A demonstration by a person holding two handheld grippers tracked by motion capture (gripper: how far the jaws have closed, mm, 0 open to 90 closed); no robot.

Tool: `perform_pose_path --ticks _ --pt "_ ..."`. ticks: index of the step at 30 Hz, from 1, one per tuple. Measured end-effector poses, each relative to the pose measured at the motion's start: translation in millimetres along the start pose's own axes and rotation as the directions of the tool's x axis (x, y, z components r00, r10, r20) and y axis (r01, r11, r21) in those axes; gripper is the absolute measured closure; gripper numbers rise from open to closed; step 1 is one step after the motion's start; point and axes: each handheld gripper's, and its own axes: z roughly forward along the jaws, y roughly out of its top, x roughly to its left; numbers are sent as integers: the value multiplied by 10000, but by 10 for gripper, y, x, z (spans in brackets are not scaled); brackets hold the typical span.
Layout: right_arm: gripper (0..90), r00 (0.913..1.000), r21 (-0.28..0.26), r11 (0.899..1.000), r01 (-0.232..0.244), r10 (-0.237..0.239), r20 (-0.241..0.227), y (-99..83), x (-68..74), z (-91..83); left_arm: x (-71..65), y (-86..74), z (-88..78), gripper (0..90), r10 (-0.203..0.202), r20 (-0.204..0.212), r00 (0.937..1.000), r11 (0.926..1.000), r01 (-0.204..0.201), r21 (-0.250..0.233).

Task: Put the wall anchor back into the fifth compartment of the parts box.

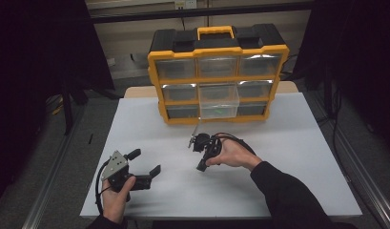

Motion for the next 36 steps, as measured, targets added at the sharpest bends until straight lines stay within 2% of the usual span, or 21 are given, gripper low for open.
perform_pose_path --ticks 9,17,24,25,36 --pt "851 9998 -772 9969 -128 137 113 -41 -27 -162 0 0 -1 27 -8 3 10000 10000 8 3" --pt "851 9995 -1461 9890 -247 271 148 -58 -30 -299 2 1 -2 27 28 -9 10000 10000 -28 -4" --pt "851 9996 -2016 9794 118 -66 264 -51 -30 -423 -5 0 2 27 -80 -19 10000 9999 80 -71" --pt "851 9998 -1997 9798 25 17 205 -51 -20 -446 -4 0 2 28 -77 -22 10000 9999 77 -68" --pt "851 9988 -2714 9618 368 -265 416 -32 12 -649 -5 0 2 27 -98 -14 10000 9999 98 -78"
